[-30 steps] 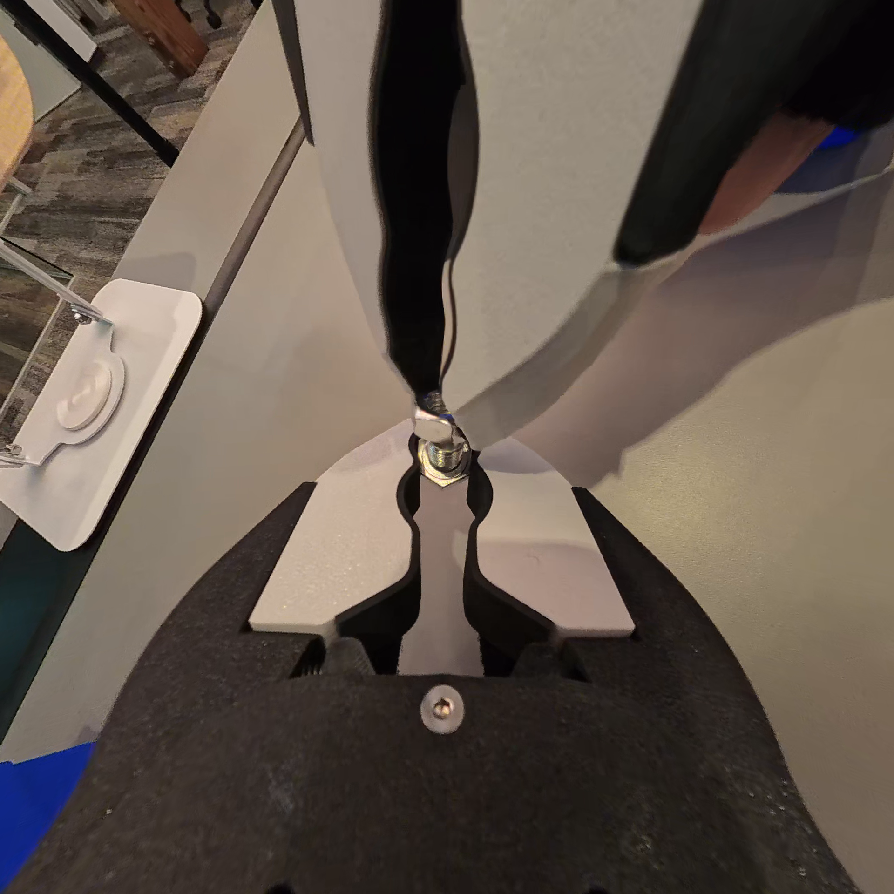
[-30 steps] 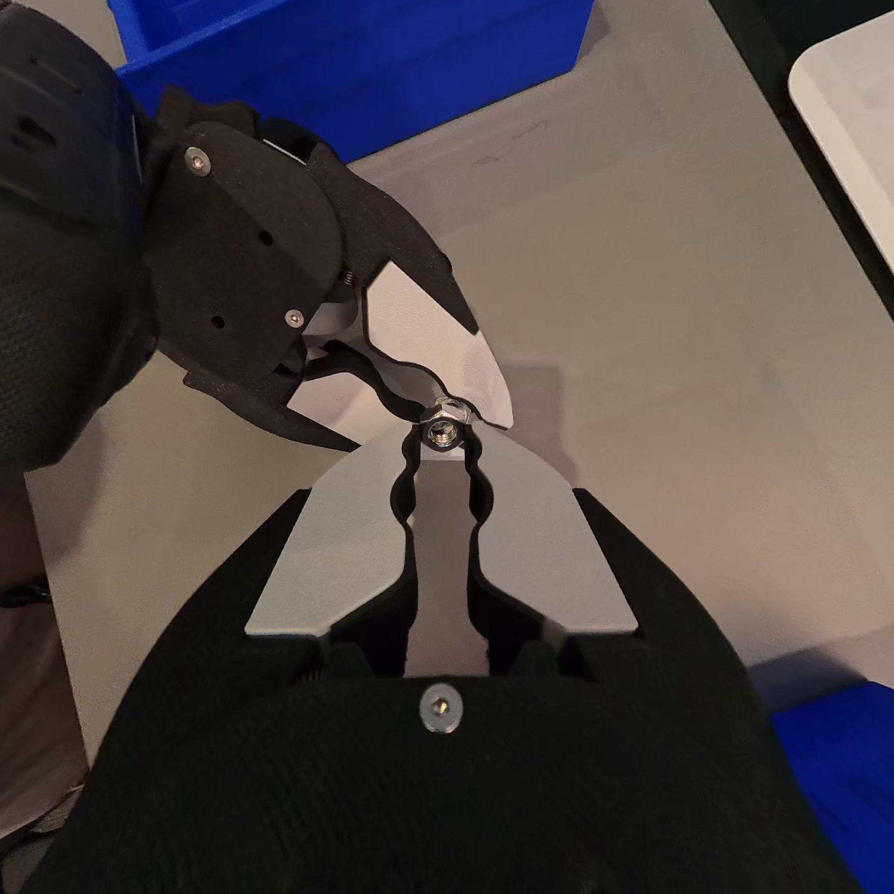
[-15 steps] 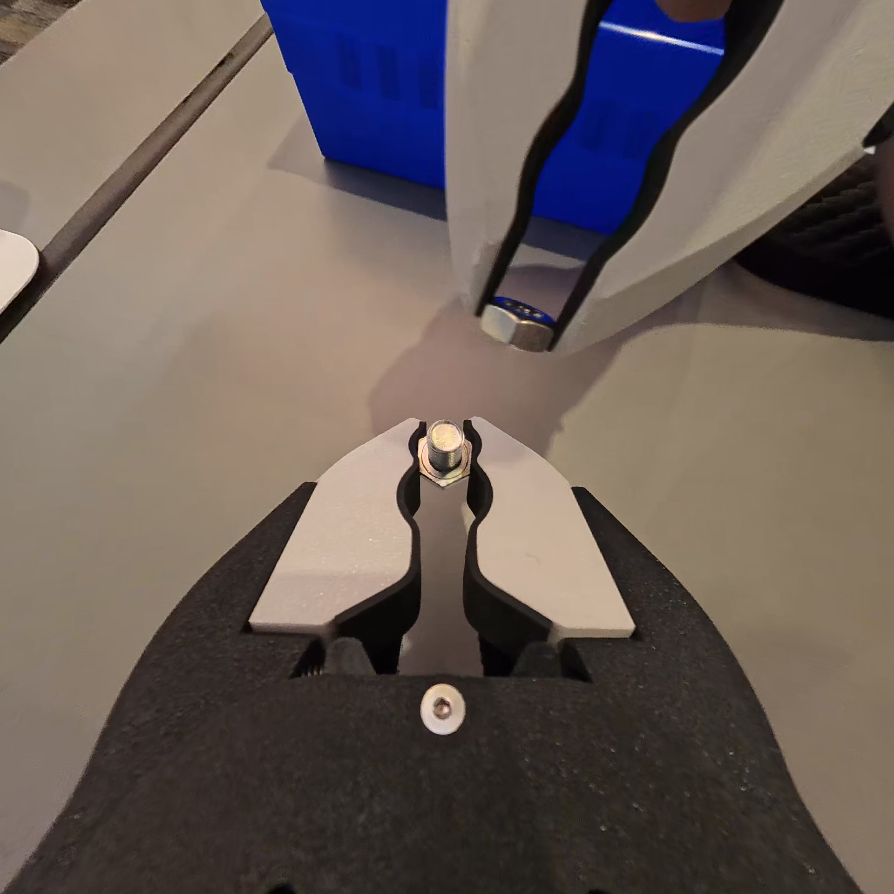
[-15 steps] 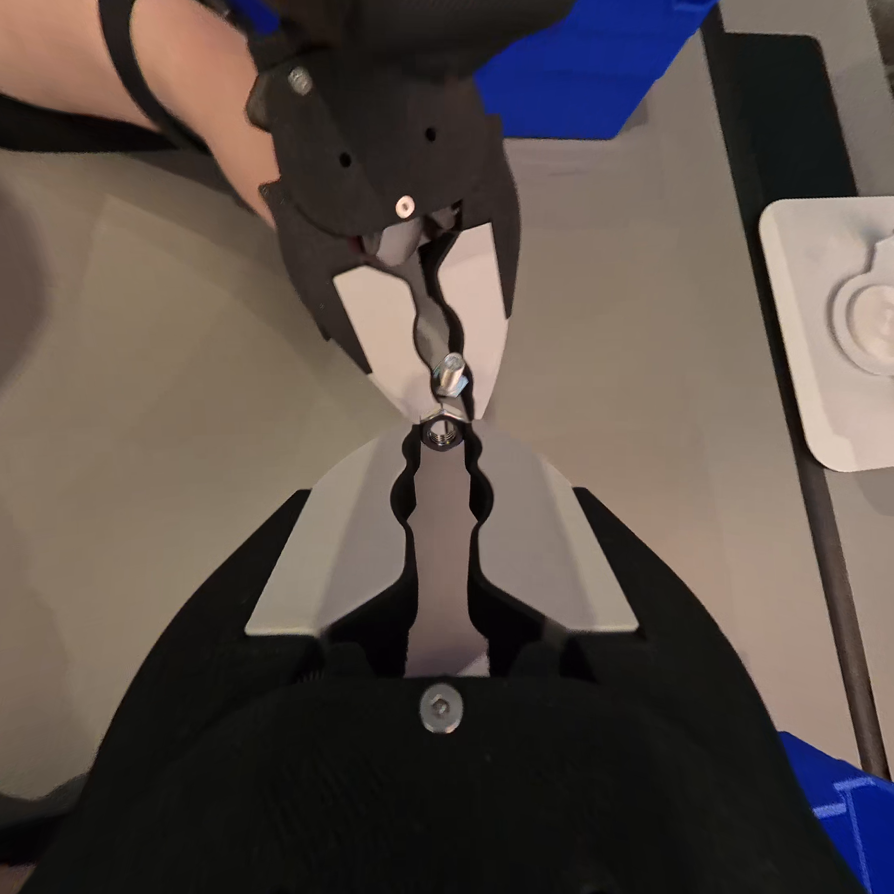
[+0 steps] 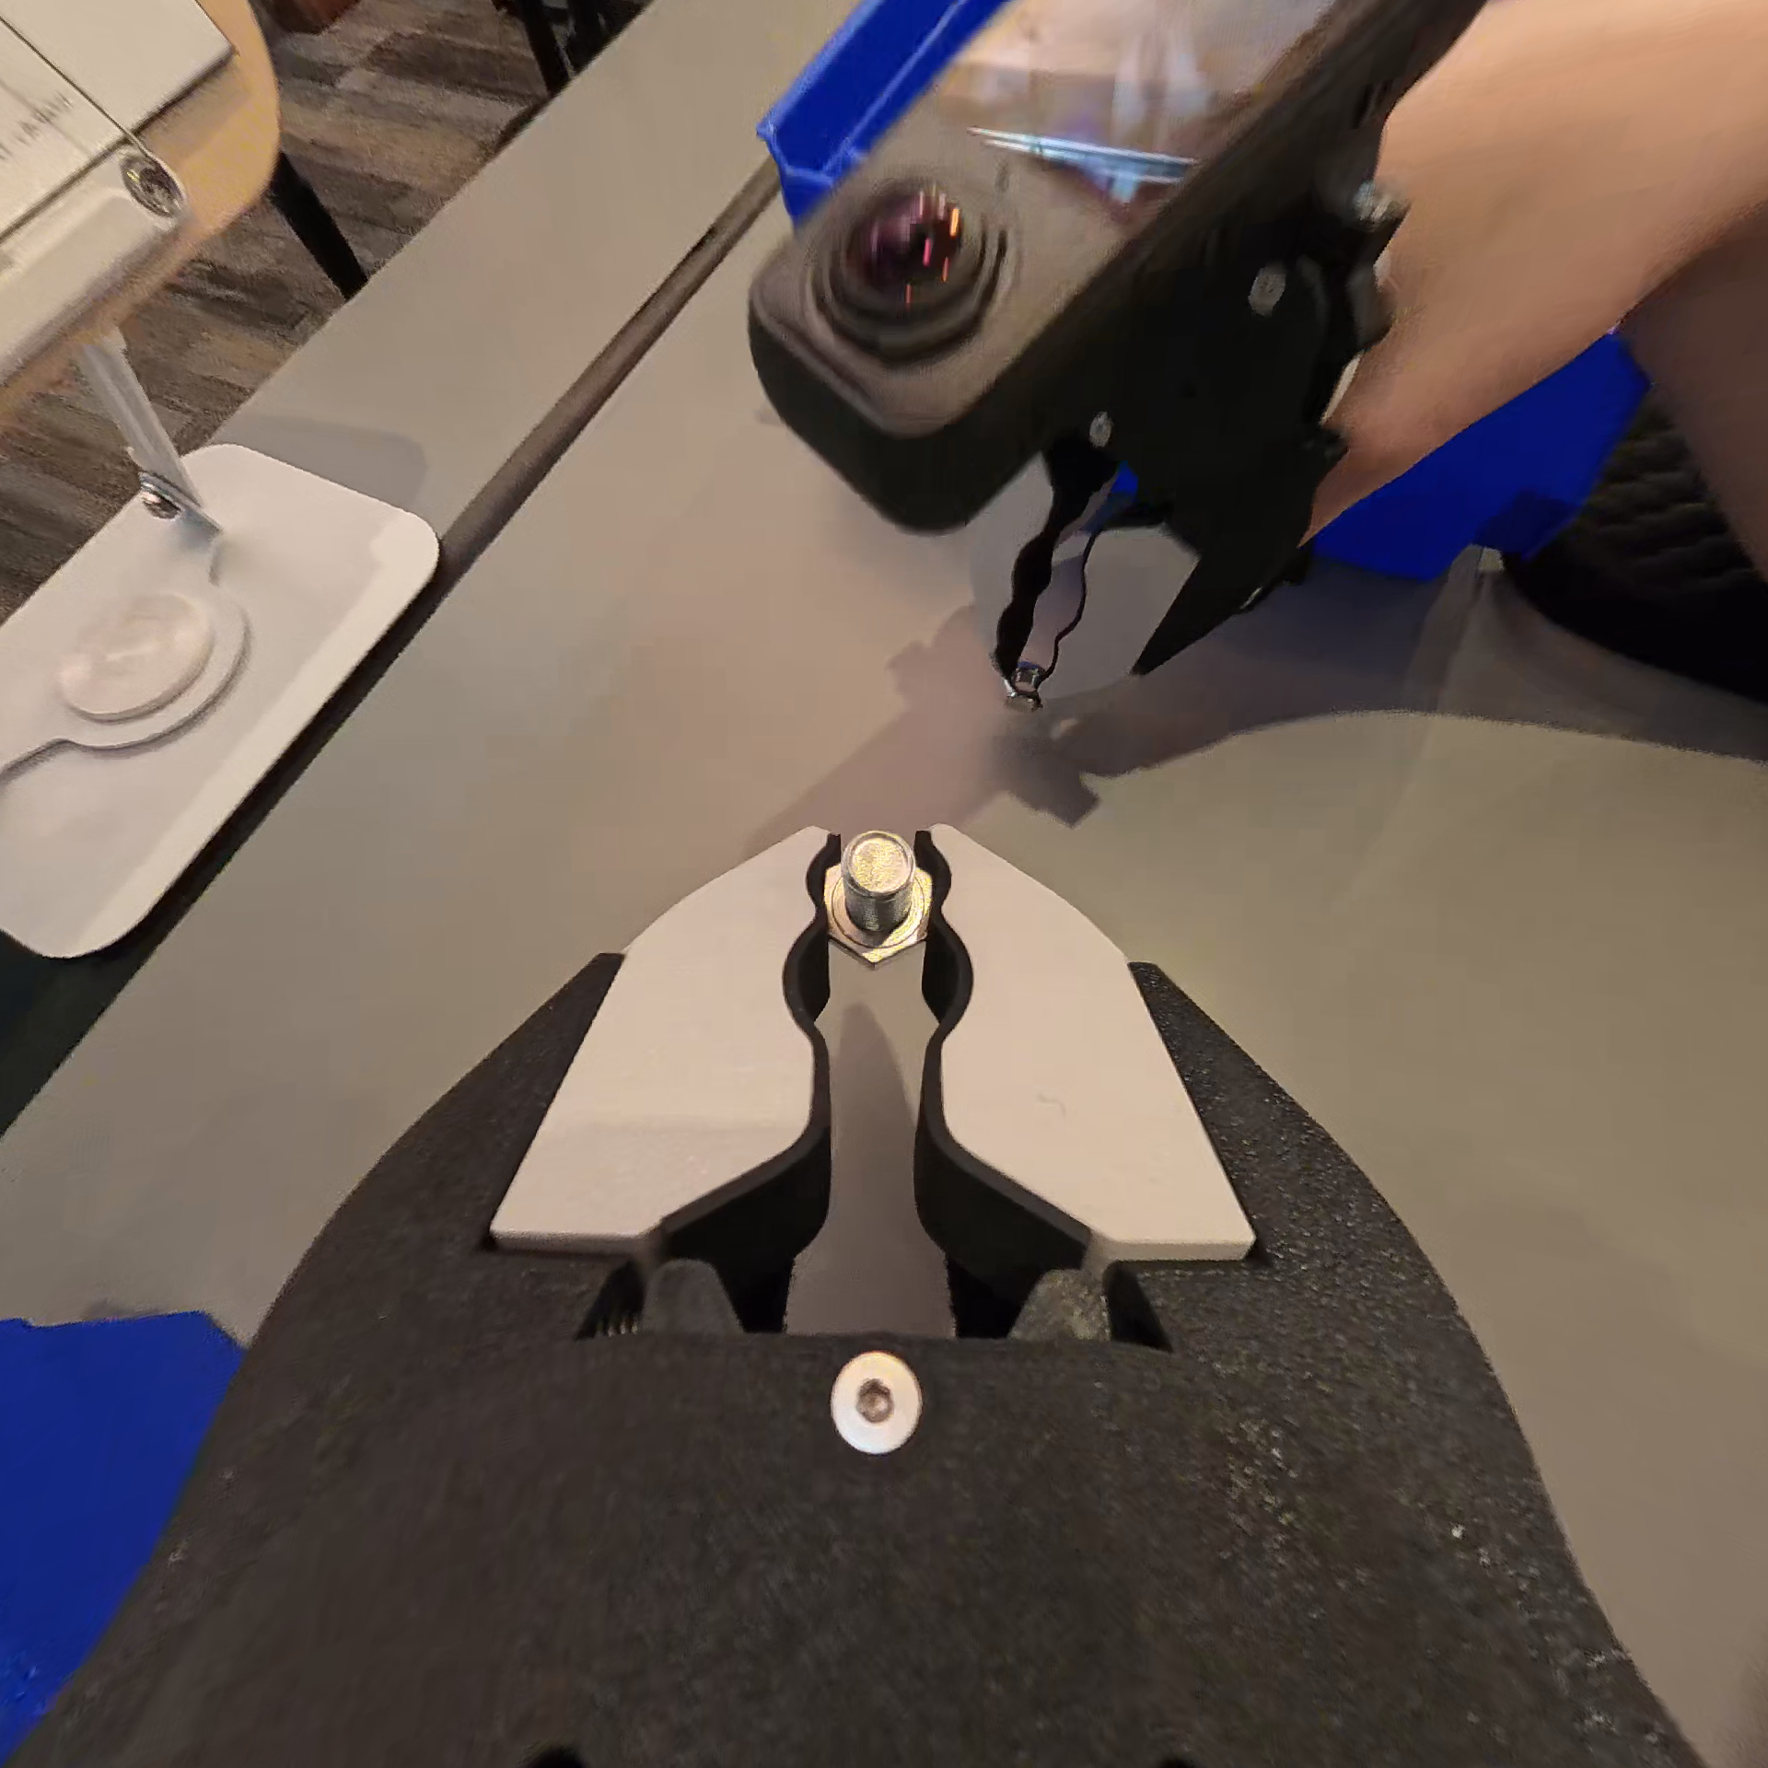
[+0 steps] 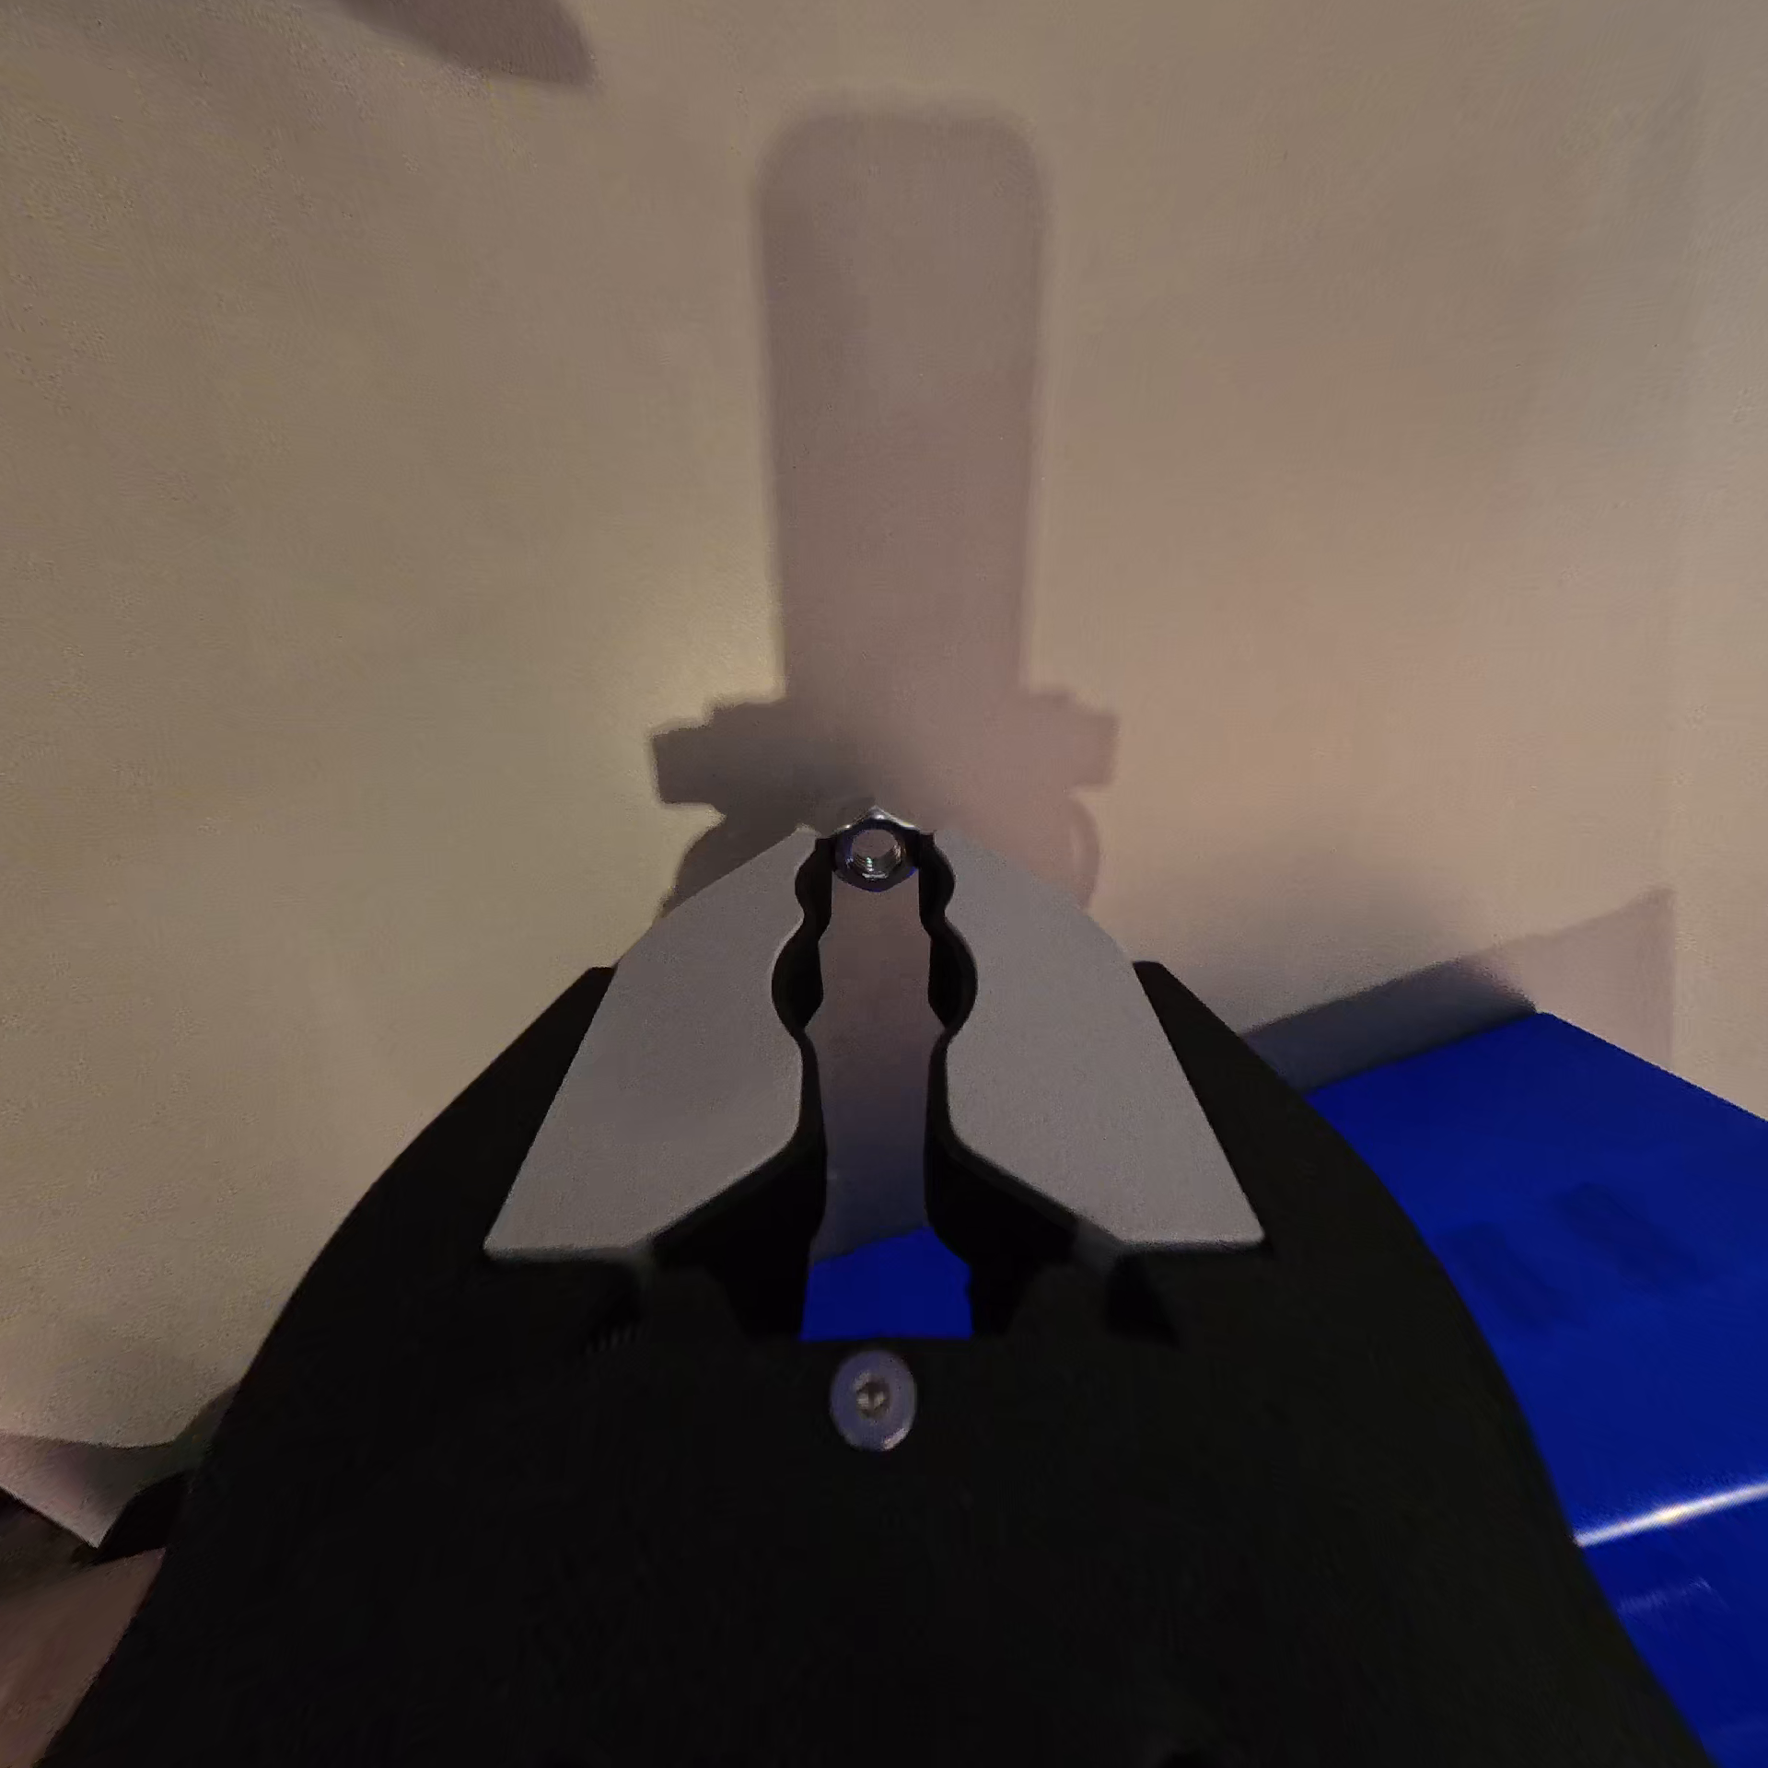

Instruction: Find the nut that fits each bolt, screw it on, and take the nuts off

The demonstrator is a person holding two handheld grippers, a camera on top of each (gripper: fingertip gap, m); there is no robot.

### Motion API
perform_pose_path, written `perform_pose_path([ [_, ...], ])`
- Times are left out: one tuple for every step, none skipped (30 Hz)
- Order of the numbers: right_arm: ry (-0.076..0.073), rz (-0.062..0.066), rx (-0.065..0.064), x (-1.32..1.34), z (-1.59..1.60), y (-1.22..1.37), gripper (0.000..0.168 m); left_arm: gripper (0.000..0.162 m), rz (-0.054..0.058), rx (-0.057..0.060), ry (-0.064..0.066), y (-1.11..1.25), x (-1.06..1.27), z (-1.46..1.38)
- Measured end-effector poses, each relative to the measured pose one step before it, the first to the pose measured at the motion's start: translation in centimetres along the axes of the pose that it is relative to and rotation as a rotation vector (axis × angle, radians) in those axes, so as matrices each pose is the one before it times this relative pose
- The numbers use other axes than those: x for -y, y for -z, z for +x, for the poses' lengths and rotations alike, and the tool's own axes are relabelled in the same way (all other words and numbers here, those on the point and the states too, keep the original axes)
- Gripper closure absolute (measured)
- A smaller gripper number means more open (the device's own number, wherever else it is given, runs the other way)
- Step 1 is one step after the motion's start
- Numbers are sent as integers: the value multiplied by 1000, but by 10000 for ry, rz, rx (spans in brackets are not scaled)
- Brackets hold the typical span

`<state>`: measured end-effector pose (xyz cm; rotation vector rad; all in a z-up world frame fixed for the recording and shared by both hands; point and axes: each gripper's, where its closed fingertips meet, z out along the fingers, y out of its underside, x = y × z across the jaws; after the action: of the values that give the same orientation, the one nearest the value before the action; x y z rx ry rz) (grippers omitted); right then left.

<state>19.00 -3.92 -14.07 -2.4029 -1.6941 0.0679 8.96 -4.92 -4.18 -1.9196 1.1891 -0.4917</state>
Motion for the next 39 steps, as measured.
perform_pose_path([
  [41, -120, -3, -181, -15, -160, 150, 147, 179, -82, 113, 478, 469, 157],
  [12, -80, 68, -115, -115, -141, 150, 147, 203, -81, 52, 481, 514, 214],
  [-1, -70, 34, -85, -41, -144, 150, 147, 141, -37, -32, 453, 449, 214],
  [12, -90, -26, -93, 40, -142, 150, 147, 57, 51, -108, 412, 336, 148],
  [15, -116, -23, -125, 22, -162, 150, 147, 46, 97, -146, 380, 298, 92],
  [27, -104, 29, -105, -68, -159, 150, 147, 62, 63, -138, 340, 295, 120],
  [61, -45, 45, -34, -98, -157, 150, 147, 71, -12, -88, 292, 285, 194],
  [83, -14, 51, 1, -117, -157, 150, 147, 47, -90, -29, 242, 218, 259],
  [64, -62, 56, -78, -113, -162, 150, 147, 45, -99, 2, 182, 174, 227],
  [44, -111, -10, -141, -10, -139, 150, 147, 52, -99, -3, 152, 146, 184],
  [26, -97, -52, -113, 44, -110, 150, 147, 49, -91, -4, 124, 123, 152],
  [23, -24, 8, -18, -44, -21, 150, 147, 13, -64, 14, 118, 68, 88],
  [28, 59, 56, 79, -122, 13, 149, 147, 33, -55, 0, 133, 101, 88],
  [-21, 126, -3, 163, -10, 22, 149, 147, 62, -47, -8, 148, 130, 78],
  [-62, 103, 3, 119, 24, 76, 148, 147, 22, -73, -5, 152, 82, 114],
  [-70, 99, -25, 87, 104, 160, 143, 147, 7, -105, -19, 155, 68, 152],
  [-61, 240, -86, 248, 215, 318, 139, 147, 37, -98, -23, 167, 84, 111],
  [-51, 386, 47, 384, 54, 566, 139, 147, 48, -94, -8, 166, 78, 58],
  [-60, 474, 167, 413, -105, 845, 139, 147, 49, -151, 30, 168, 75, 117],
  [-57, 529, 53, 411, 51, 1150, 139, 147, 72, -201, 66, 126, 100, 187],
  [-3, 646, -107, 564, 236, 1401, 139, 147, 107, -162, 71, 63, 138, 179],
  [90, 913, -84, 1010, 124, 1606, 139, 147, 77, -107, 69, -17, 101, 133],
  [135, 1170, 101, 1544, -271, 1689, 140, 147, 21, -122, 13, -110, 24, 178],
  [151, 1268, 207, 1933, -540, 1601, 140, 147, -3, -87, -51, -164, -37, 158],
  [193, 1304, 172, 2222, -638, 1367, 140, 147, -19, 9, -33, -182, -52, 33],
  [218, 1334, 255, 2458, -875, 1018, 140, 147, -14, -17, 4, -194, -41, 65],
  [200, 1274, 450, 2440, -1231, 613, 140, 147, -21, -170, 30, -215, -68, 299],
  [178, 1081, 472, 2120, -1275, 176, 140, 147, -1, -206, 67, -206, -31, 351],
  [177, 802, 291, 1597, -972, -170, 141, 147, -11, -140, 47, -213, -38, 273],
  [155, 450, 127, 933, -649, -398, 143, 147, -36, -105, -16, -191, -65, 251],
  [112, 162, 57, 388, -451, -514, 144, 147, -47, -116, -16, -178, -93, 269],
  [83, 28, 116, 78, -450, -539, 144, 147, -69, -57, 6, -152, -81, 178],
  [36, -82, 248, -135, -553, -496, 144, 147, -10, 8, -32, -112, -18, 87],
  [-38, -94, 293, -162, -505, -378, 144, 147, -23, -18, -44, -83, -33, 98],
  [-123, -27, 186, -94, -270, -264, 146, 147, -41, -14, -16, -59, -39, 81],
  [-148, -8, 8, -71, 61, -177, 147, 147, -8, 15, -12, -45, -17, 14],
  [-100, 40, -58, -18, 152, -130, 150, 147, -4, -1, -14, -36, -6, 20],
  [-86, 16, 23, -59, 25, -148, 151, 147, -4, -24, -6, -28, -10, 53],
  [-86, -104, 62, -199, -36, -150, 151, 147, 7, -21, 9, -29, 12, 29],
])
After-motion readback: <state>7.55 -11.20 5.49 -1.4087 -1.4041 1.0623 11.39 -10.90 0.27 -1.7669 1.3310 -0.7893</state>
